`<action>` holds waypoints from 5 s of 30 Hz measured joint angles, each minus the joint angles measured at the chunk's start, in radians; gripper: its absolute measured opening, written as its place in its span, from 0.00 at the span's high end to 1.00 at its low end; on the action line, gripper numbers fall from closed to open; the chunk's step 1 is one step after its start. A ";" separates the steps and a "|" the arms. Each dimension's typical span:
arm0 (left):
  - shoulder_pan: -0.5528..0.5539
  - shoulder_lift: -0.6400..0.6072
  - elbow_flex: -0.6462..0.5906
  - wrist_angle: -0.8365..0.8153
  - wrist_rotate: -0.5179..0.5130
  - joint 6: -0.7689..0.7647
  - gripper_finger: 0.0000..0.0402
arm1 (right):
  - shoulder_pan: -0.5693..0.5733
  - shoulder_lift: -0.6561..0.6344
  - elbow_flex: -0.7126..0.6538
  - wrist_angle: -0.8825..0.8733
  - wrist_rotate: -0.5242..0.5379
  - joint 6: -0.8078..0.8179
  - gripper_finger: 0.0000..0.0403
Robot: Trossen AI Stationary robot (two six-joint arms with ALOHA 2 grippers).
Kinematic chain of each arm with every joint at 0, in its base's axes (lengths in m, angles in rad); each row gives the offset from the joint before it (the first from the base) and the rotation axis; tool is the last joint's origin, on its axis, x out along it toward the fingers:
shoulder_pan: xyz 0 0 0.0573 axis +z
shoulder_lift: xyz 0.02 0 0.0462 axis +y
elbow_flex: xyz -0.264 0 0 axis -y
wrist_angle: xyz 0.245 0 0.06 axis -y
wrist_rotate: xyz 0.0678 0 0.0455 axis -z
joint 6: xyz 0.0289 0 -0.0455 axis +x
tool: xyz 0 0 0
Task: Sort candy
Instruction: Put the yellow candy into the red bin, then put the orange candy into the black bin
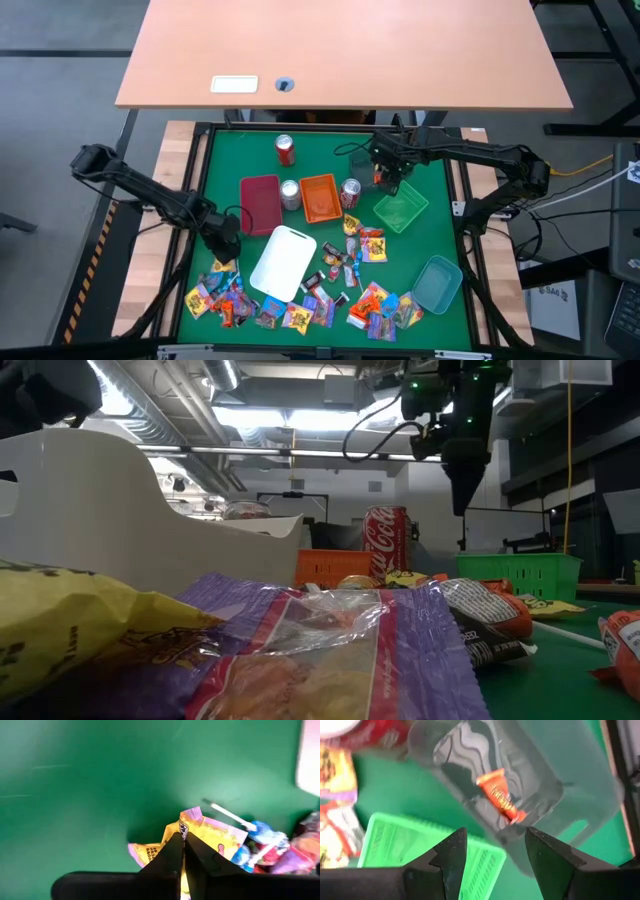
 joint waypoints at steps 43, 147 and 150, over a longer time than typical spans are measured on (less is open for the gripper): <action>0.223 -0.090 0.225 0.183 -0.659 0.691 1.00 | 0.636 -0.001 0.000 0.058 -0.082 0.164 0.50; 0.278 -0.090 0.225 0.121 -0.661 0.725 0.70 | 0.668 0.048 -0.320 0.415 0.135 0.124 0.94; 0.278 -0.090 0.225 0.121 -0.661 0.725 0.70 | 0.668 0.048 -0.267 0.328 0.138 0.120 0.94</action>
